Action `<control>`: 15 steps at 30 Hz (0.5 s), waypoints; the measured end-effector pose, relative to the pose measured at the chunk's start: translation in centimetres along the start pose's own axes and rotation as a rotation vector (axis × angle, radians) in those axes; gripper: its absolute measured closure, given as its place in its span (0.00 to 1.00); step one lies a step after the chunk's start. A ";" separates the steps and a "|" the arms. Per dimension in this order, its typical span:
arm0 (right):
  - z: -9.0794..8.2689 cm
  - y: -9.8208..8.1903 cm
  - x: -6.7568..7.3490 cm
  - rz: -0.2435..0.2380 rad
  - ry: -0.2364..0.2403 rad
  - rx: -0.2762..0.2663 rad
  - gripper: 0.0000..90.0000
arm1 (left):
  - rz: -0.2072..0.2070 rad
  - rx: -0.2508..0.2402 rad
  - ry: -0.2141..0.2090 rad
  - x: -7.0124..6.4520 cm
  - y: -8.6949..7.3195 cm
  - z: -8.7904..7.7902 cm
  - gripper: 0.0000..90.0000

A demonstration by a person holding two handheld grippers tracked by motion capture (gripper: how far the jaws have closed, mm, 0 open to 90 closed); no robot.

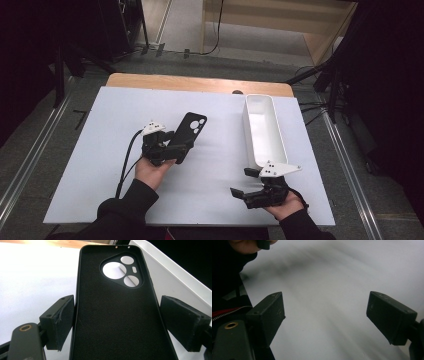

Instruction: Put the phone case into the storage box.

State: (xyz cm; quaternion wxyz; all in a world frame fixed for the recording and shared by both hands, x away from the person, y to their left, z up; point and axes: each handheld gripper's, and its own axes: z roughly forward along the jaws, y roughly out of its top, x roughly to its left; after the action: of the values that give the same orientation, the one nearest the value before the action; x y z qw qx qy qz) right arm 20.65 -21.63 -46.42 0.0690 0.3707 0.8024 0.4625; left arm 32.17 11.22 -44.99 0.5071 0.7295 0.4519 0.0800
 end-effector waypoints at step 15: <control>0.0 2.7 0.6 0.018 -0.026 -0.021 0.15 | 0.039 -0.056 0.036 -0.3 -0.9 -0.7 0.16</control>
State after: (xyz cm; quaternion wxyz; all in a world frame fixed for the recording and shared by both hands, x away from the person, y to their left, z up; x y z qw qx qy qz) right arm 21.66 -20.44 -44.11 0.0792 0.3833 0.7932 0.4664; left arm 31.06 11.50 -45.34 0.5176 0.7220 0.4444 0.1155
